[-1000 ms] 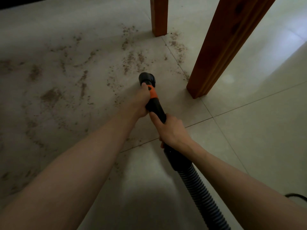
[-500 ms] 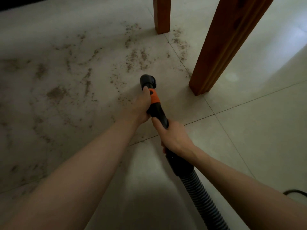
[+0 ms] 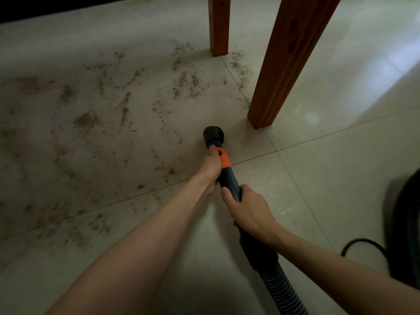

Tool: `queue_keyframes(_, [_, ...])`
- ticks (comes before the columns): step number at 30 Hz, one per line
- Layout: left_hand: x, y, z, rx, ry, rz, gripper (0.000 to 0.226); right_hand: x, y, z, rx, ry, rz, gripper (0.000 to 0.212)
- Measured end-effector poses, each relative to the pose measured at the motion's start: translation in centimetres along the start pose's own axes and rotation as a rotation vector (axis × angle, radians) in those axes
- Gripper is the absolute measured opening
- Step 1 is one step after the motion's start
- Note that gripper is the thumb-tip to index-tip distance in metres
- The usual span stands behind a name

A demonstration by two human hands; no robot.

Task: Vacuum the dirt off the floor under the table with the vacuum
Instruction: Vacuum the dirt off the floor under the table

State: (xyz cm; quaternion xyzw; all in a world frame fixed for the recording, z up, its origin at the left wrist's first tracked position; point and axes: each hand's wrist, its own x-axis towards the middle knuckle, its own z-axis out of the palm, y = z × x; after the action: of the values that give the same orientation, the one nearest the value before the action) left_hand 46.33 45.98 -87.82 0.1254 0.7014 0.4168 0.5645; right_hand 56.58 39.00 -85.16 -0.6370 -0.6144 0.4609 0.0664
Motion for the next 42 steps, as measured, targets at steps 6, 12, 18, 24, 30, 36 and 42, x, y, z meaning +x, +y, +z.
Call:
queue_keyframes(6, [-2.6,-0.7,1.3,0.051,-0.023,-0.023,0.053,-0.7,0.3,-1.0,-0.027,0.103,0.024,0.041])
queue_keyframes(12, [-3.9,-1.8,0.5,-0.26,-0.043,-0.095,0.038,-2.3,0.2,-2.5,0.134,-0.014,0.025,0.04])
queue_keyframes(18, [-5.4,-3.9,0.2,-0.296,0.04,-0.086,0.035,-4.0,0.9,-3.3,0.226,-0.162,0.057,0.04])
queue_keyframes(24, [-7.1,-4.7,0.7,-0.287,0.058,-0.114,0.047,-5.0,1.2,-4.6,0.202,-0.218,0.061,0.048])
queue_keyframes(30, [-7.6,-4.3,0.0,-0.279,0.074,-0.099,0.047,-5.4,0.4,-3.5,0.138,-0.181,0.035,0.044])
queue_keyframes(36, [-8.0,-5.0,-0.7,-0.338,0.134,-0.091,0.041,-5.0,0.2,-3.5,0.128,-0.261,0.028,0.041])
queue_keyframes(42, [-8.6,-5.0,-0.9,-0.371,0.2,-0.085,0.049,-4.9,0.2,-3.5,0.129,-0.292,0.019,0.041])
